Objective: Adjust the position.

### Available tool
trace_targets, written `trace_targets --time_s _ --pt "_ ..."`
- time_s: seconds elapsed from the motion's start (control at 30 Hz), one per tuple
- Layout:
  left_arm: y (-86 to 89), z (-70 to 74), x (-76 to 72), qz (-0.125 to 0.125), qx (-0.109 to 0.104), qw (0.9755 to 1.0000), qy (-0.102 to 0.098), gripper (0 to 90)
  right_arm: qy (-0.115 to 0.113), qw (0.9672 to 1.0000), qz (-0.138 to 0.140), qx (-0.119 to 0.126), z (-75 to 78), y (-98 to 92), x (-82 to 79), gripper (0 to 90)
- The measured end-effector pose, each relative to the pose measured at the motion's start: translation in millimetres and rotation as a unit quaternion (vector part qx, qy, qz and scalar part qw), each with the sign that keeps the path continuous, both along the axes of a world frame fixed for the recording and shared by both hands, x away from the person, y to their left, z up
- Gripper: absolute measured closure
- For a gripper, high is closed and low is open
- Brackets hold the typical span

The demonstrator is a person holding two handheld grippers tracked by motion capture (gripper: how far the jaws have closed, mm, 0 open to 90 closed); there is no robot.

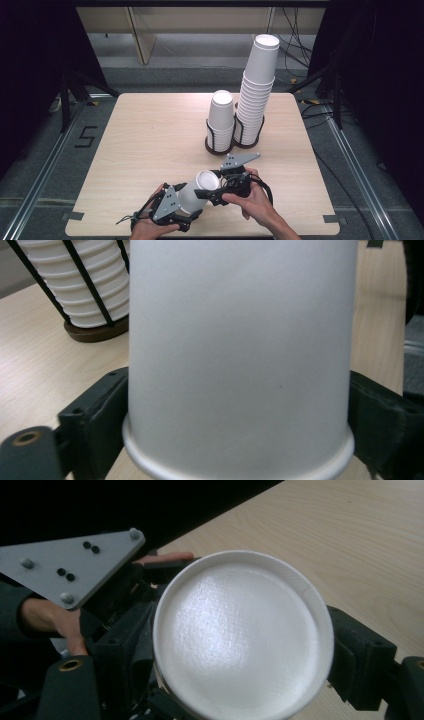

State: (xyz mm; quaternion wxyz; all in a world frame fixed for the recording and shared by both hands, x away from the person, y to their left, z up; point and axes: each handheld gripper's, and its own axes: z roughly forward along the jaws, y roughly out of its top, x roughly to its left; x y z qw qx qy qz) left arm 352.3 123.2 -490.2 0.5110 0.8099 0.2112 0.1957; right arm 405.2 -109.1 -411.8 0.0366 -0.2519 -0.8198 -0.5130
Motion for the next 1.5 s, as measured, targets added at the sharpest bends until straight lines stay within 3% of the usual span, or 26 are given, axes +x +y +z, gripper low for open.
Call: trace_targets --time_s 0.03,0.13,0.2,0.27,0.33,0.4,0.47,0.63,0.73,0.93,1.0,1.03,1.07,1.1,1.17,1.2,1.23,1.3,1.37,1.5 --pt "-0.2 -0.7 0.7 0.002 -0.013 0.9999 -0.001 7.3 0.008 0.9999 0.006 0.01 -0.8 -0.5 1.4 24.0" --pt "-0.6 0.6 0.3 0.006 -0.046 0.9989 -0.003 3.7 0.03 0.9986 -0.016 0.04 0.2 -4.0 1.9 25.1" --pt "0.0 2.0 -0.6 0.009 -0.052 0.9985 -0.012 3.1 0.026 0.9984 -0.025 0.044 2.2 -5.7 1.5 25.3" --pt "0.5 3.2 -1.4 0.012 -0.069 0.9973 -0.023 2.5 0.035 0.9971 -0.028 0.06 5.1 -6.3 -0.1 25.4" --pt "2.8 5.3 -1.7 0.016 -0.084 0.9957 -0.035 2.3 0.027 0.9966 -0.033 0.07 7.2 -5.6 -0.8 25.5" --pt "3.3 6.2 -2.4 0.018 -0.089 0.9953 -0.035 2.4 0.028 0.9964 -0.032 0.073 7.1 -5.5 -0.8 25.5" --pt "4.2 7.1 -1.6 0.024 -0.113 0.9922 -0.045 4.3 0.051 0.9945 -0.032 0.085 5.9 -5.3 -1.9 25.5" --pt "5.7 7.2 -0.6 0.018 -0.111 0.993 -0.036 6.2 0.058 0.9933 -0.031 0.095 4.6 -5.8 -1.0 25.5" --pt "7.2 9.1 -0.6 0.019 -0.085 0.9958 -0.028 10.0 0.039 0.9951 -0.028 0.087 2.2 -4.8 1.8 24.9" --pt "7.2 10.1 -0.4 0.023 -0.062 0.9975 -0.023 14.0 0.041 0.9962 -0.023 0.074 2.3 -7.1 3.4 23.7" --pt "8.0 10.6 0.1 0.02 -0.044 0.9987 -0.017 14.4 0.024 0.9985 -0.014 0.048 3.3 -7.4 4.2 22.3" --pt "8.0 10.6 0.1 0.02 -0.044 0.9987 -0.017 14.4 0.024 0.9985 -0.014 0.048 3.3 -7.4 4.2 22.3" --pt "8.7 10.4 1.3 0.017 -0.034 0.9992 -0.01 14.7 0.006 0.9998 -0.008 0.014 5.0 -7.5 3.8 17.6" --pt "9.7 10.0 2.3 0.014 -0.027 0.9995 -0.005 14.9 -0.01 0.9999 -0.003 -0.004 6.2 -8.5 4.5 15.6" --pt "11.0 9.9 2.7 0.012 -0.016 0.9998 0.0 15.5 -0.023 0.9992 0.018 -0.03 7.7 -9.3 4.3 15.7" --pt "11.0 9.9 2.7 0.012 -0.016 0.9998 0.0 15.9 -0.023 0.9992 0.018 -0.03 7.7 -9.3 4.3 15.7" --pt "12.4 10.2 3.1 0.009 -0.004 1.0 0.001 15.9 -0.018 0.9985 0.019 -0.048 9.0 -9.8 2.3 15.7" --pt "14.0 11.1 1.8 -0.005 0.017 0.9998 0.004 16.6 -0.039 0.9946 0.042 -0.087 10.0 -11.6 2.3 15.8" --pt "13.2 10.4 0.8 -0.006 0.02 0.9998 0.0 16.8 -0.047 0.9932 0.052 -0.093 10.1 -12.6 2.5 15.8" --pt "10.2 12.0 -1.3 -0.026 0.06 0.9979 -0.004 16.8 -0.07 0.9898 0.056 -0.111 13.4 -14.3 1.9 15.8"
